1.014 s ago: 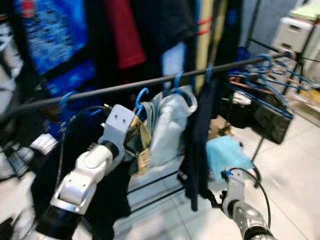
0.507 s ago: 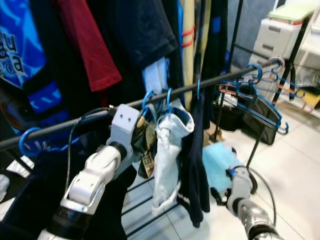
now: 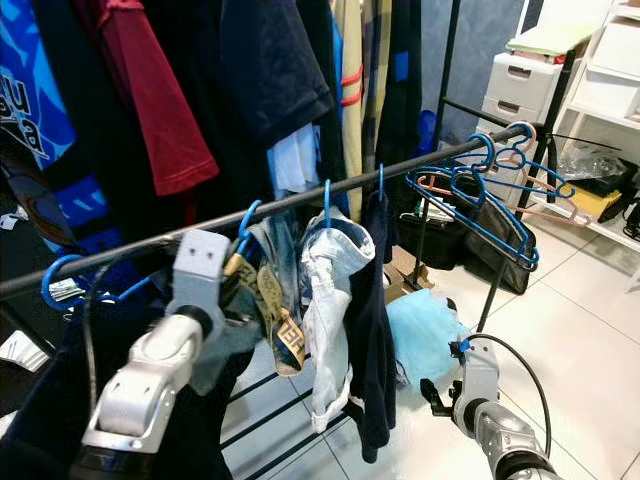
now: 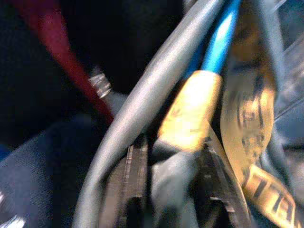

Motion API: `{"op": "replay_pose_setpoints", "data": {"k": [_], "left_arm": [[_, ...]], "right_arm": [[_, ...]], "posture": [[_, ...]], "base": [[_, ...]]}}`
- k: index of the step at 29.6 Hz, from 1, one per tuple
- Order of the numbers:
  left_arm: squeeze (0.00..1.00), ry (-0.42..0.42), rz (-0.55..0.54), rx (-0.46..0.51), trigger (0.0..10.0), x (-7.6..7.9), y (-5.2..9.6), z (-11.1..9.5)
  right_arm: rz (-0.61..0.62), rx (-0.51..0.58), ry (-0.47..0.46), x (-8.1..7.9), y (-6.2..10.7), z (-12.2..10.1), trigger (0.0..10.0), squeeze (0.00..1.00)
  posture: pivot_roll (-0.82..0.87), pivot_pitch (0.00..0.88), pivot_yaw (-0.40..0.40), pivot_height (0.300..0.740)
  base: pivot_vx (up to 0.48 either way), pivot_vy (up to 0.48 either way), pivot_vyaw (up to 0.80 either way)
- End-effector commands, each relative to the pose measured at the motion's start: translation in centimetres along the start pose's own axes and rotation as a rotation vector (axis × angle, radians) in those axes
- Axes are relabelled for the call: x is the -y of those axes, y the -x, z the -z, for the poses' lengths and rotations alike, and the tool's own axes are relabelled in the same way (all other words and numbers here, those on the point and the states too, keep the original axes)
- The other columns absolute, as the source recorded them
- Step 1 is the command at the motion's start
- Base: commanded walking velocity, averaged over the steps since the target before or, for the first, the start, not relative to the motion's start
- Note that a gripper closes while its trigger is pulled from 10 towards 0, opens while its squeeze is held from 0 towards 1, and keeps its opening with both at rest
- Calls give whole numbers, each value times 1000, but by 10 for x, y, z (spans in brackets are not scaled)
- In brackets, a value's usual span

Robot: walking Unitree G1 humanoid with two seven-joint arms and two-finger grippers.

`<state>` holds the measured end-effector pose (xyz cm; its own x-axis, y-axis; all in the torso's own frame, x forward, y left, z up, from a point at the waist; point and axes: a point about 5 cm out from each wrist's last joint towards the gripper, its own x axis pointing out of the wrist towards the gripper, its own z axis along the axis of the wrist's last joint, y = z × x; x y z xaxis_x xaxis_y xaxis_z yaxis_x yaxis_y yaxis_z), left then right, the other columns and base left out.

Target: Hang hanger

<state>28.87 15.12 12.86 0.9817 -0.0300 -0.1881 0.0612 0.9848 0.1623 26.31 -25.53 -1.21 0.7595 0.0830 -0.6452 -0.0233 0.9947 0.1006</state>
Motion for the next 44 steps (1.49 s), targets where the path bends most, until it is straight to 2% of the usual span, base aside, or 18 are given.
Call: {"op": "replay_pose_setpoints", "data": {"k": [1,4,6,7,8,9,10,11,16,20,22,23,25,27,34,40,43,44], "left_arm": [[1000,23,90,-8,10000,4,6,8],[1000,23,90,-8,10000,4,6,8],[1000,171,335,113,10000,11,24,0],[1000,171,335,113,10000,11,24,0],[1000,229,422,172,10000,9,34,-6],[1000,247,492,206,10000,5,43,-7],[1000,247,492,206,10000,5,43,-7],[0,257,520,214,10000,-2,50,-6],[0,326,534,204,10000,-16,63,4],[0,344,539,199,10000,-18,66,7],[0,339,530,165,10000,-21,68,17],[0,348,525,125,10000,-25,70,28],[0,348,525,125,10000,-25,70,28],[0,368,508,63,10000,-35,77,48],[0,401,514,25,10000,-38,86,60],[0,413,528,2,10000,-28,81,68],[0,415,520,-18,10000,-21,72,75],[0,413,488,-34,10000,-18,63,80]], "right_arm": [[-3,-33,9,-2,0,6,10000,0],[-3,-33,9,-2,0,6,10000,0],[-2,-39,9,-2,0,9,10000,0],[-2,-39,9,-2,0,9,10000,0],[-2,-41,8,-1,1,10,10000,0],[-2,-43,7,-1,1,11,10000,0],[-2,-43,7,-1,1,11,10000,0],[-1,-47,6,0,2,12,10000,0],[-2,-57,6,-1,2,15,10000,0],[-3,-58,7,-1,2,15,10000,0],[-2,-59,7,0,2,15,10000,0],[-1,-59,8,0,2,15,10000,0],[-1,-59,8,0,2,15,10000,0],[-1,-60,6,0,2,15,10000,0],[-6,-74,6,-3,2,20,10000,0],[-12,-83,11,-7,1,23,10000,0],[-13,-94,22,-9,0,26,10000,0],[-10,-105,28,-10,0,29,10000,0]], "posture": [[-42,0,13,740],[-42,0,13,740],[-43,0,13,740],[-43,0,13,740],[-43,0,13,740],[-43,0,13,740],[-43,0,13,740],[-39,0,11,740],[-41,0,8,740],[-41,0,8,740],[-43,0,7,740],[-44,0,10,740],[-44,0,10,740],[-44,0,13,740],[-35,0,10,740],[-34,0,11,740],[-34,0,12,740],[-34,0,12,740]], "base": [[0,0,0],[0,0,0],[0,0,0],[0,0,0],[0,0,0],[0,0,0],[0,0,0],[0,0,0],[-64,0,0],[-359,0,0],[-480,0,0],[-480,0,0],[-480,0,0],[-480,0,0],[-480,0,0],[-480,0,0],[-437,0,0],[-262,0,0]]}}
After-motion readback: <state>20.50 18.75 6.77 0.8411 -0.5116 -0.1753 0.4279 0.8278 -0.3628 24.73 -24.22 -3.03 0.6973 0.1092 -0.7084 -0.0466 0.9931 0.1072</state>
